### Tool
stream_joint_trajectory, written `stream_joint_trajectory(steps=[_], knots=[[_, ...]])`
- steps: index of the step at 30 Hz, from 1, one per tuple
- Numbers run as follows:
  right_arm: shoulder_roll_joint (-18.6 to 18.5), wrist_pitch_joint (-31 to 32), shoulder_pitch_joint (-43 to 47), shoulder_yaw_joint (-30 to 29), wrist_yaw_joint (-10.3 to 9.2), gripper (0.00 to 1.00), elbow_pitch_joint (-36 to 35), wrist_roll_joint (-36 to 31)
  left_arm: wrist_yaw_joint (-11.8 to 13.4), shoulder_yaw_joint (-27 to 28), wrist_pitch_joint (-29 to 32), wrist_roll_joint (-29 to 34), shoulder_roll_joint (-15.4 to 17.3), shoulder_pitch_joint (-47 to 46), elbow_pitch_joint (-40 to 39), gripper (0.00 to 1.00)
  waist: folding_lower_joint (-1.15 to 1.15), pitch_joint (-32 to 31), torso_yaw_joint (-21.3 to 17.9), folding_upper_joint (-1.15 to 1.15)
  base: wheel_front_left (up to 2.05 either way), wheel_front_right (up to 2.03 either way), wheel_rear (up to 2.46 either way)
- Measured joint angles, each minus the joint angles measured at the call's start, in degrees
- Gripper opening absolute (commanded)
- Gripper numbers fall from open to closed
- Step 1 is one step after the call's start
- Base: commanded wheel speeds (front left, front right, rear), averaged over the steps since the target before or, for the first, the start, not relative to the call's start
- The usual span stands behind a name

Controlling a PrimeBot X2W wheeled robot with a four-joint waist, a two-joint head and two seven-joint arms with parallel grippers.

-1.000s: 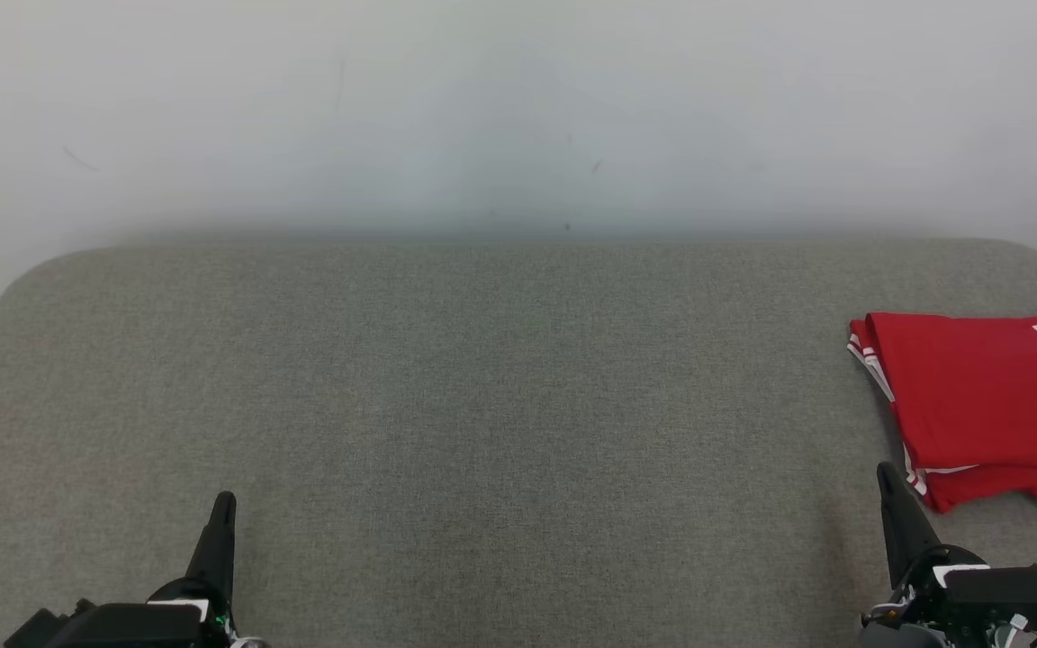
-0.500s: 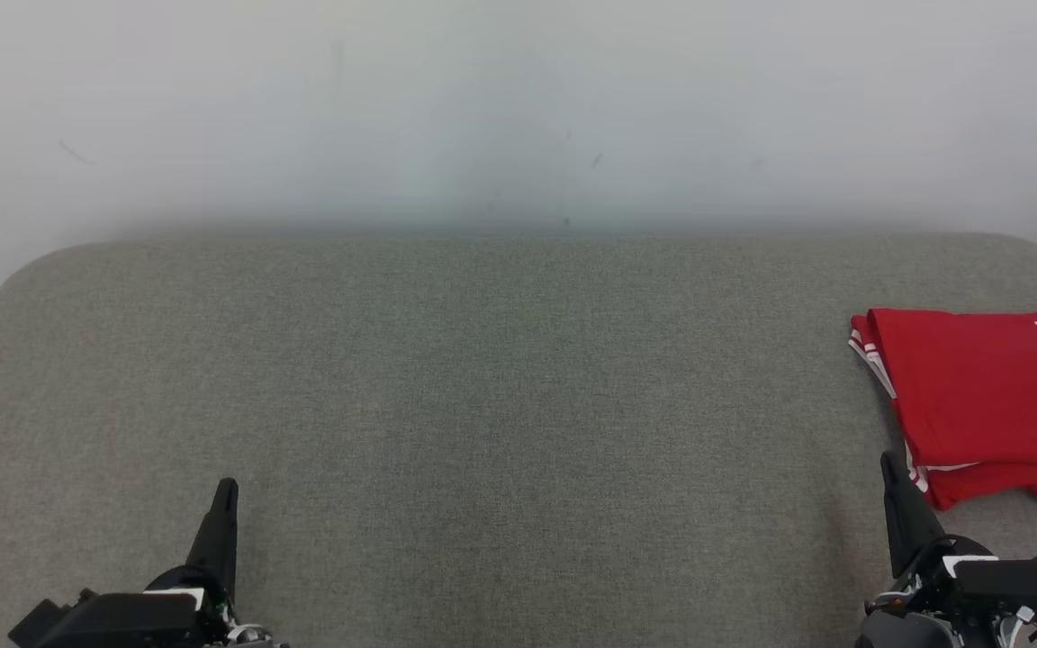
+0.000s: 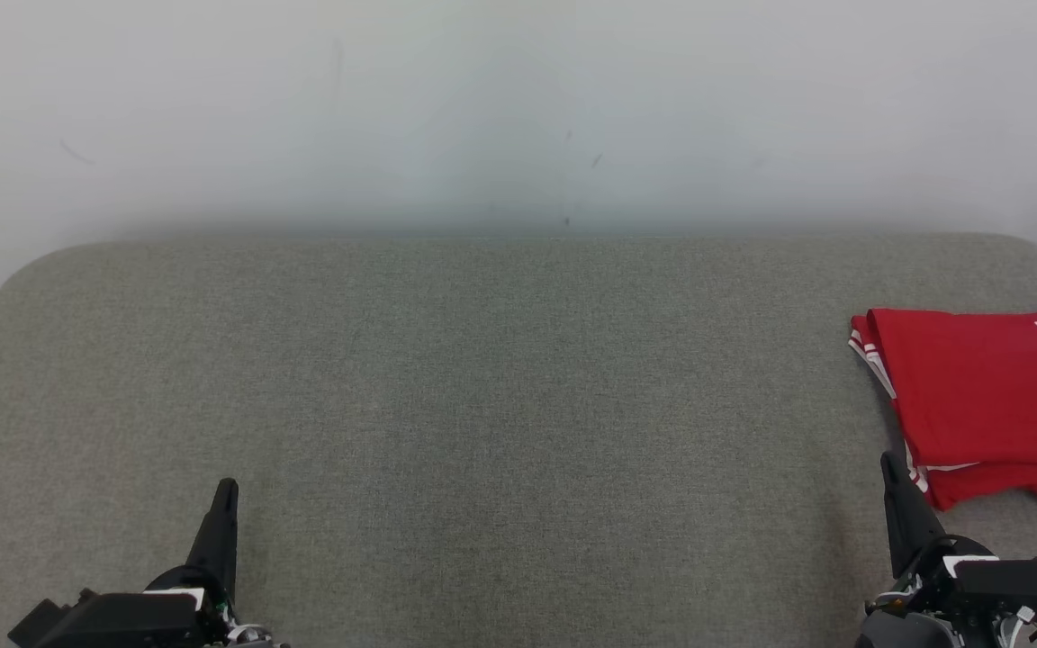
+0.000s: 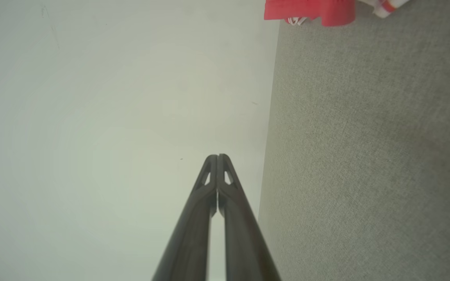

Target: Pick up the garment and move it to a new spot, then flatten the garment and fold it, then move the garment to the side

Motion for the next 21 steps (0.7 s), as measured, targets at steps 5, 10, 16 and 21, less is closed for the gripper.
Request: stream_joint_trajectory(steps=[5, 10, 16, 21], knots=[[0.0, 0.0, 0.0, 0.0, 0.0, 0.0, 0.0, 0.0, 0.0, 0.0, 0.0, 0.0, 0.0, 0.0, 0.0, 0.0, 0.0, 0.0, 0.0, 0.0, 0.0, 0.0, 0.0], [0.0, 0.0, 0.0, 0.0, 0.01, 0.0, 0.0, 0.0, 0.0, 0.0, 0.0, 0.0, 0.0, 0.0, 0.0, 0.0, 0.0, 0.0, 0.0, 0.0, 0.0, 0.0, 0.0], [0.0, 0.0, 0.0, 0.0, 0.01, 0.0, 0.0, 0.0, 0.0, 0.0, 0.0, 0.0, 0.0, 0.0, 0.0, 0.0, 0.0, 0.0, 0.0, 0.0, 0.0, 0.0, 0.0], [0.0, 0.0, 0.0, 0.0, 0.01, 0.0, 0.0, 0.0, 0.0, 0.0, 0.0, 0.0, 0.0, 0.0, 0.0, 0.0, 0.0, 0.0, 0.0, 0.0, 0.0, 0.0, 0.0]])
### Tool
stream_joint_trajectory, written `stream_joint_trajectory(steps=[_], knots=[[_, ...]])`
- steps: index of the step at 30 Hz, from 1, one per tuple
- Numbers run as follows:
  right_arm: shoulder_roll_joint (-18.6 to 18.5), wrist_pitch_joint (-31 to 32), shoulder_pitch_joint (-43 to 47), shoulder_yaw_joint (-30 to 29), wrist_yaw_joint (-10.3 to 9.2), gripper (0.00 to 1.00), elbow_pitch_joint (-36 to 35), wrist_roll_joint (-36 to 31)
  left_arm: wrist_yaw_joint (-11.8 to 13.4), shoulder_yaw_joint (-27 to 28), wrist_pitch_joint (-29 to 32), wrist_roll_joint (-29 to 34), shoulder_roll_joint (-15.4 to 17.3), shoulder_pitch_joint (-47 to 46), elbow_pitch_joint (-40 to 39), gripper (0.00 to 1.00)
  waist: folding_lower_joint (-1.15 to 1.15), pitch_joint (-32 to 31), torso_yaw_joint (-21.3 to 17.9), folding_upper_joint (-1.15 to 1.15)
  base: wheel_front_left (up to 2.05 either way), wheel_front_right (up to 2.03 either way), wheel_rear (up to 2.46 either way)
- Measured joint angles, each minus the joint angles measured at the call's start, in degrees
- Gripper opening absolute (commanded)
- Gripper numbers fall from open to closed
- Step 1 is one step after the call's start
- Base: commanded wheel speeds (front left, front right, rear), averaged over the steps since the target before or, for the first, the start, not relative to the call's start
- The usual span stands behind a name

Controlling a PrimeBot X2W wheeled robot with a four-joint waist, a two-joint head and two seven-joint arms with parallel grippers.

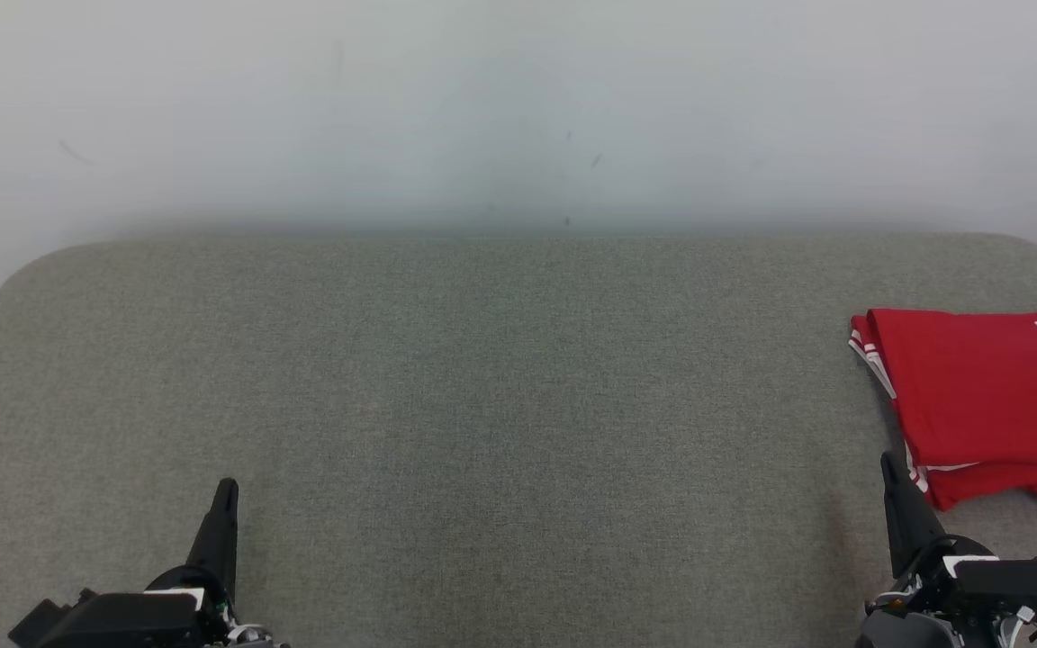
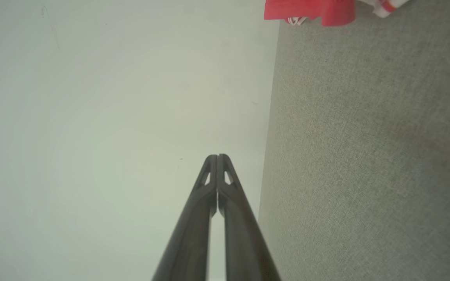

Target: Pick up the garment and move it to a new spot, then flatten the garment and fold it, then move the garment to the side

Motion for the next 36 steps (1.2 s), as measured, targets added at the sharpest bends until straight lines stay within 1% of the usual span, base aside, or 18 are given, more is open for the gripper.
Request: stream_joint_trajectory(steps=[36], knots=[[0.0, 0.0, 0.0, 0.0, -0.01, 0.0, 0.0, 0.0, 0.0, 0.0, 0.0, 0.0, 0.0, 0.0, 0.0, 0.0, 0.0, 0.0, 0.0, 0.0, 0.0, 0.0, 0.0]])
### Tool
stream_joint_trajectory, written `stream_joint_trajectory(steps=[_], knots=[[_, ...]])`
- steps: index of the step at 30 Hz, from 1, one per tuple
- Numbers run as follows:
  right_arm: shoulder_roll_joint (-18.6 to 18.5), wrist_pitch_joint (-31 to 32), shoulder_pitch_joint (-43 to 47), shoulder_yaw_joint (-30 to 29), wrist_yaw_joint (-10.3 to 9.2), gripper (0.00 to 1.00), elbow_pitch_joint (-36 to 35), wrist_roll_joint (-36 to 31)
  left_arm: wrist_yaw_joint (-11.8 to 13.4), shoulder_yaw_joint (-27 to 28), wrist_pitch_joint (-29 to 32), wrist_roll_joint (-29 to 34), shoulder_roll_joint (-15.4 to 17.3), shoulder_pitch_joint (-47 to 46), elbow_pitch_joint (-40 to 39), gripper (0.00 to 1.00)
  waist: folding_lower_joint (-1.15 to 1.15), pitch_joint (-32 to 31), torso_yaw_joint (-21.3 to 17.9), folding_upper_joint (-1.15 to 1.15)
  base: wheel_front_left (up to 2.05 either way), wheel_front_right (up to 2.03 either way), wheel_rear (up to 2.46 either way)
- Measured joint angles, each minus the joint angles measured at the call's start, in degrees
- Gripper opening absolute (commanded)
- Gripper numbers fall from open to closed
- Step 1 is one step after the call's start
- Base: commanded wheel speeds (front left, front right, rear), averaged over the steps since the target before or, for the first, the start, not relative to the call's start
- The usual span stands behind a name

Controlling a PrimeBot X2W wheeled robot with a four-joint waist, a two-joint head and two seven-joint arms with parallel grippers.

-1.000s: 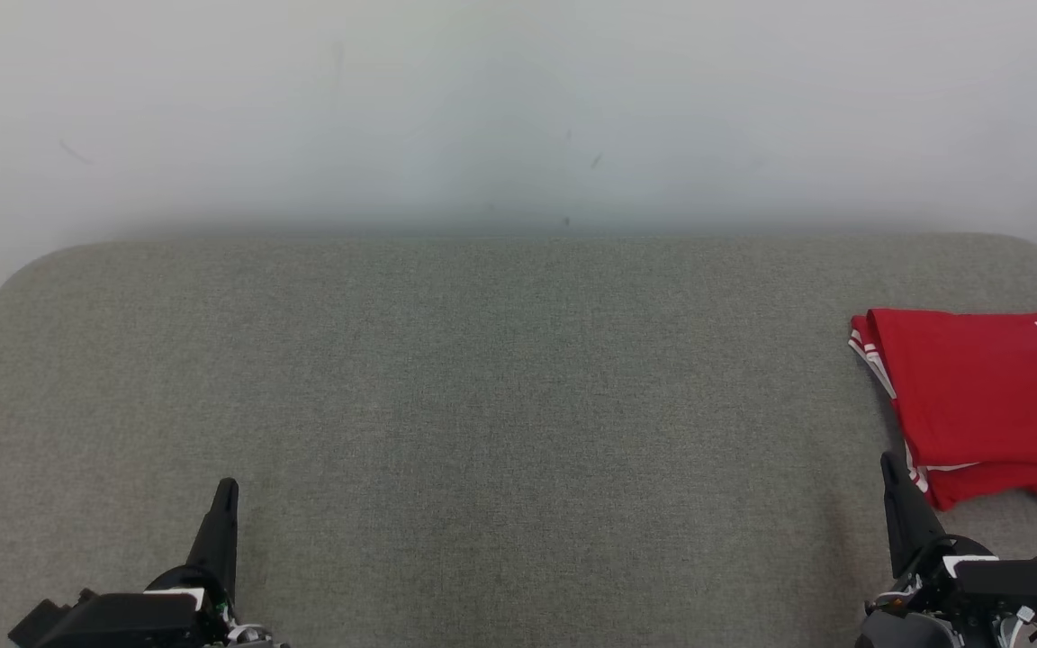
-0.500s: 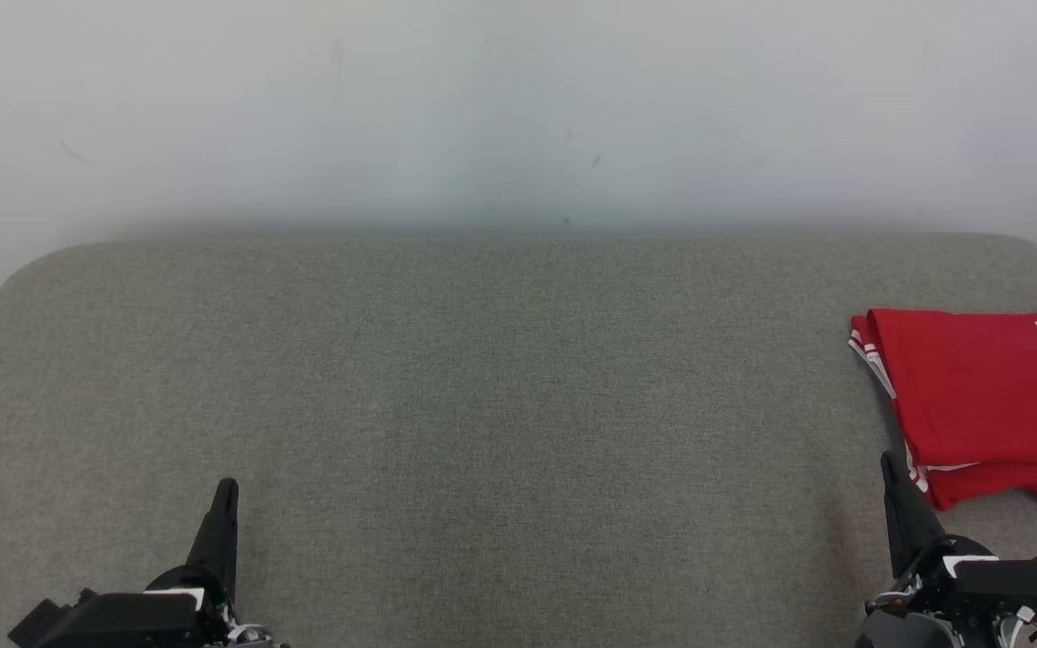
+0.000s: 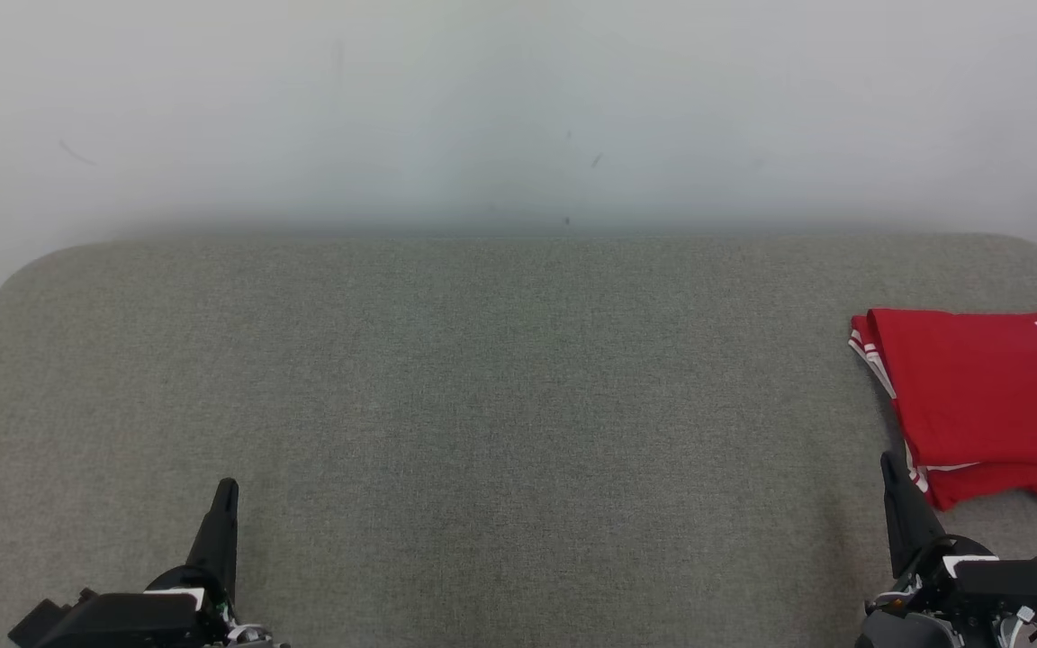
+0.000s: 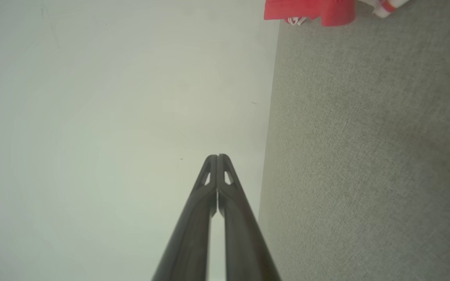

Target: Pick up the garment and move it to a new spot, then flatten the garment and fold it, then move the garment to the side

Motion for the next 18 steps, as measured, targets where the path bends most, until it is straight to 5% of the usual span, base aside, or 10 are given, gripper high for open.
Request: stream_joint_trajectory(steps=[18], knots=[[0.0, 0.0, 0.0, 0.0, 0.01, 0.0, 0.0, 0.0, 0.0, 0.0, 0.0, 0.0, 0.0, 0.0, 0.0, 0.0, 0.0, 0.0, 0.0, 0.0, 0.0, 0.0, 0.0]])
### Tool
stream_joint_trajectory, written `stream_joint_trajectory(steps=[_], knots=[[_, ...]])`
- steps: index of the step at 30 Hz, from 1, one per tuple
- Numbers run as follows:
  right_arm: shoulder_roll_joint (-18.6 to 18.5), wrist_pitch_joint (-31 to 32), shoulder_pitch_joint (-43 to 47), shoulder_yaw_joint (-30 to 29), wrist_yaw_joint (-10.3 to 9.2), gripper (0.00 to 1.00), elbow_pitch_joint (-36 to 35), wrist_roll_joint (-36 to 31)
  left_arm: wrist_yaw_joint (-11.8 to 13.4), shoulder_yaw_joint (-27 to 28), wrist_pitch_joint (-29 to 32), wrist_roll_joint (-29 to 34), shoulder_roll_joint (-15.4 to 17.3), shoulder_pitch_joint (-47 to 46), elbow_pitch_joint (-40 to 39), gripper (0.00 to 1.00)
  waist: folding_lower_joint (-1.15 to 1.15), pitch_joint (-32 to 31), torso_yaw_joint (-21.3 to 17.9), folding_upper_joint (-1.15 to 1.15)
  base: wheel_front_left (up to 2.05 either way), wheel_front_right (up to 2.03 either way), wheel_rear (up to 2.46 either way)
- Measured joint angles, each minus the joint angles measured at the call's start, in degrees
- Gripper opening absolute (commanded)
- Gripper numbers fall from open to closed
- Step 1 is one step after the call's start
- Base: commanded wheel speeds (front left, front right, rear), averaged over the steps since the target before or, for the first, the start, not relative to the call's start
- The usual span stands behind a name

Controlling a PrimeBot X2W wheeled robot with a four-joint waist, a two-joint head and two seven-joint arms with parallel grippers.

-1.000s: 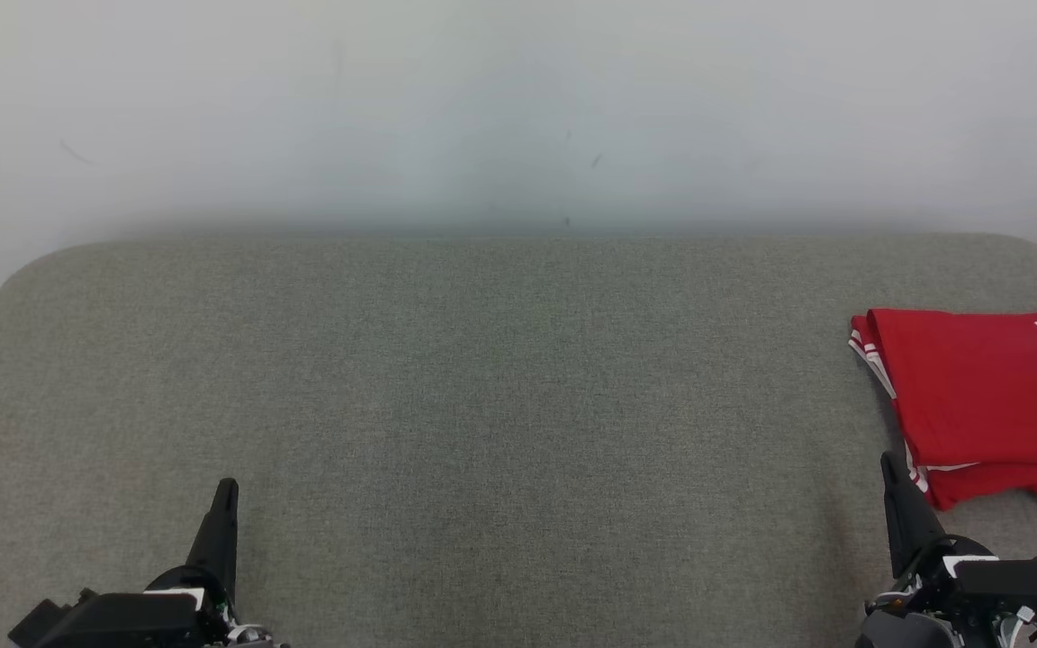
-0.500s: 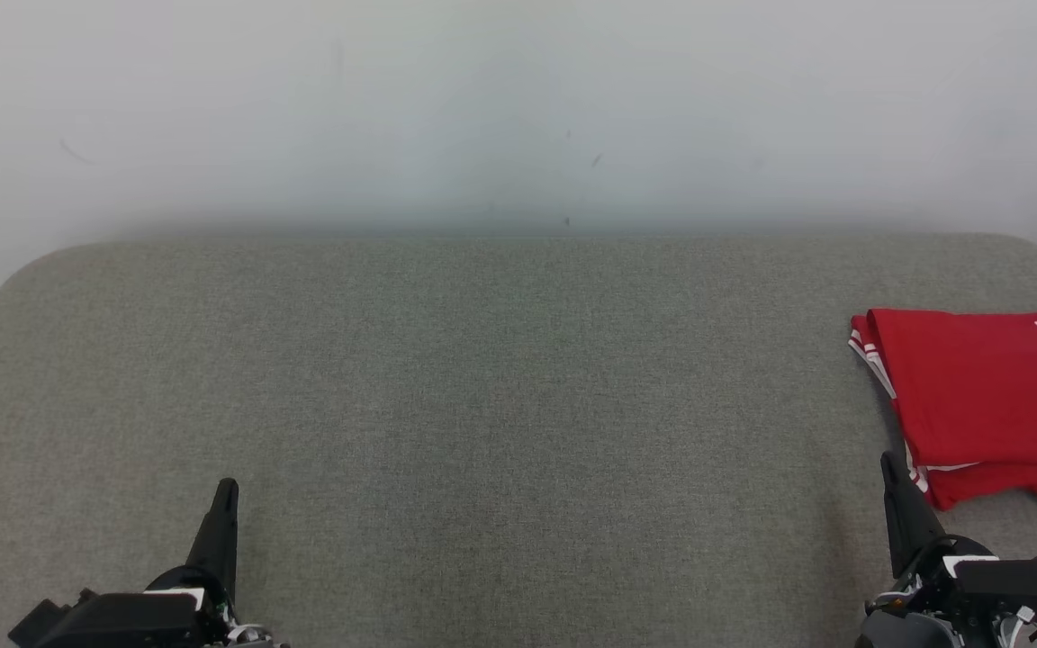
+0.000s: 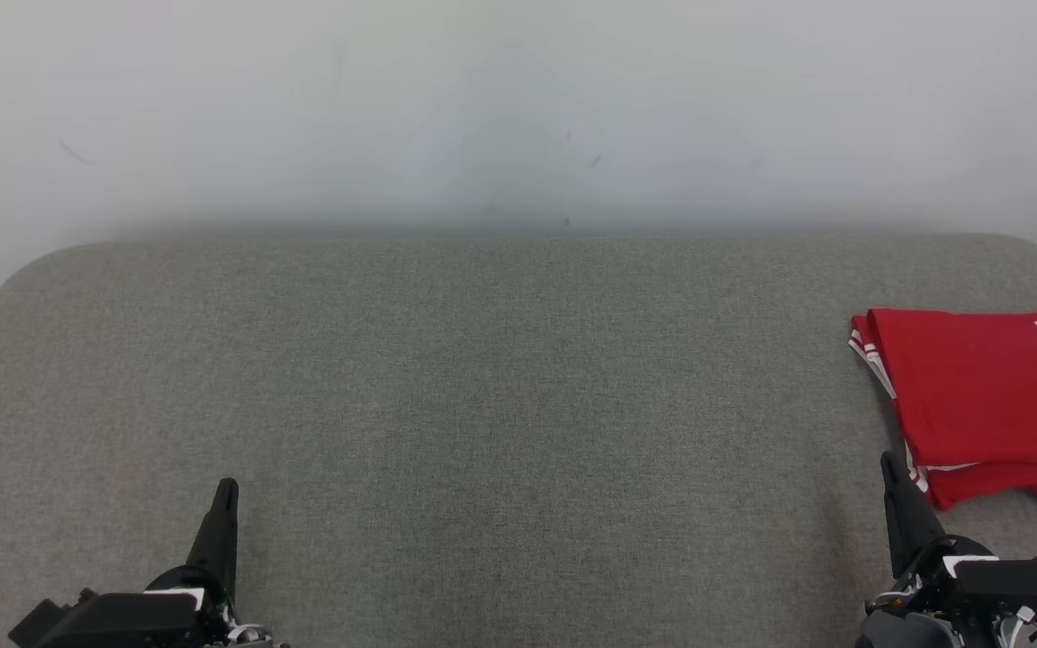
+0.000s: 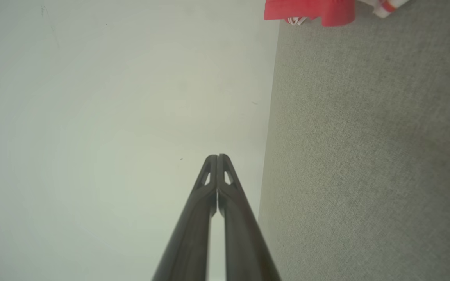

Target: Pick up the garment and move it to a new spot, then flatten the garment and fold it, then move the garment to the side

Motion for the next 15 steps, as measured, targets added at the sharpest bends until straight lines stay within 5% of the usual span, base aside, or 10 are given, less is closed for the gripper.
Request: stream_joint_trajectory(steps=[15], knots=[[0.0, 0.0, 0.0, 0.0, -0.01, 0.0, 0.0, 0.0, 0.0, 0.0, 0.0, 0.0, 0.0, 0.0, 0.0, 0.0, 0.0, 0.0, 0.0, 0.0, 0.0, 0.0, 0.0]])
